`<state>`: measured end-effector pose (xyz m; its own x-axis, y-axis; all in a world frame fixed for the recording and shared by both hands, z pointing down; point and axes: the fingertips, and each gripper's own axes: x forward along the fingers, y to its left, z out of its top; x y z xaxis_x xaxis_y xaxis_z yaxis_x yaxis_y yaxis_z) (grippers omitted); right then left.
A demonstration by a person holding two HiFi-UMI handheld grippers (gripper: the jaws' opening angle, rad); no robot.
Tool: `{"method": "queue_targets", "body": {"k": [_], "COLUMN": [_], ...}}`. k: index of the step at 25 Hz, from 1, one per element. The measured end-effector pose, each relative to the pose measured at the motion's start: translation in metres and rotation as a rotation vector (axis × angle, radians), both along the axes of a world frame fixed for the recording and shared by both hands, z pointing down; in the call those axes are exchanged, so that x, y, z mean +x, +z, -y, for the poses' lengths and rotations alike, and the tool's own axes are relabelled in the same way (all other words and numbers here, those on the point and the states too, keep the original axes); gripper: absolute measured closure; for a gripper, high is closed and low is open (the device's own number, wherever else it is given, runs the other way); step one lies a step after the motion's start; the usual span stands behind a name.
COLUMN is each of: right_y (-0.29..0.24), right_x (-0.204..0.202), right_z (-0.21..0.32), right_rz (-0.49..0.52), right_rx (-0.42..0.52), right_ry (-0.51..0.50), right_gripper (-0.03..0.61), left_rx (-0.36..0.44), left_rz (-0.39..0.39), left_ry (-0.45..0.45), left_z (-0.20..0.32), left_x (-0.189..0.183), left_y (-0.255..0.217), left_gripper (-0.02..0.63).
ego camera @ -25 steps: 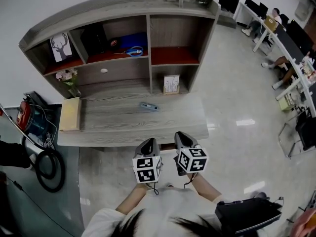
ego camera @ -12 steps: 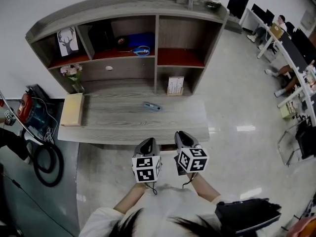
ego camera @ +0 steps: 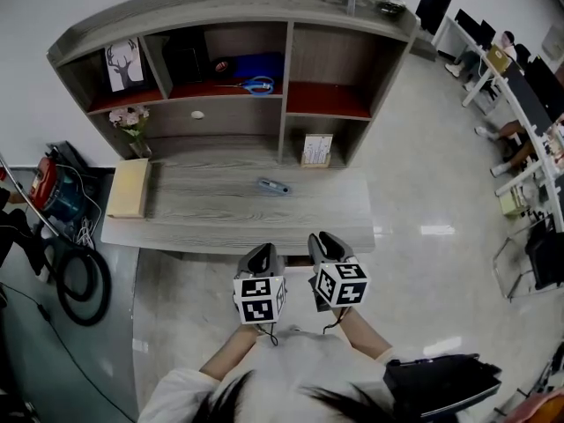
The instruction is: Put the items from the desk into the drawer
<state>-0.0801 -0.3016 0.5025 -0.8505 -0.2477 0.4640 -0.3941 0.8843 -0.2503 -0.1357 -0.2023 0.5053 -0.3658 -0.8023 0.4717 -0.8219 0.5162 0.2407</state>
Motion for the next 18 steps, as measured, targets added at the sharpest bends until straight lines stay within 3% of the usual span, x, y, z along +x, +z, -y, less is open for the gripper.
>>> {"method": "queue_targets", "body": {"k": [7,18], "right_y": [0.011,0.040], "right_x": [-0.006,-0.035], "right_z": [0.000,0.013], "right_rz": [-0.030,-0.111], "right_rx": [0.001,0.039], "right_ry": [-0.017,-0.133], "right_gripper": [0.503,0.503], "left_rx": [-0.009,-0.010], "left_rz": [-0.013,-0.079], "left_ry": [-0.018,-0.053], "left_z": [-0.005,-0.003], "left_x": [-0.010,-0.038], "left_y": [0.007,0.027], "left_gripper": [0.617,0.617]}}
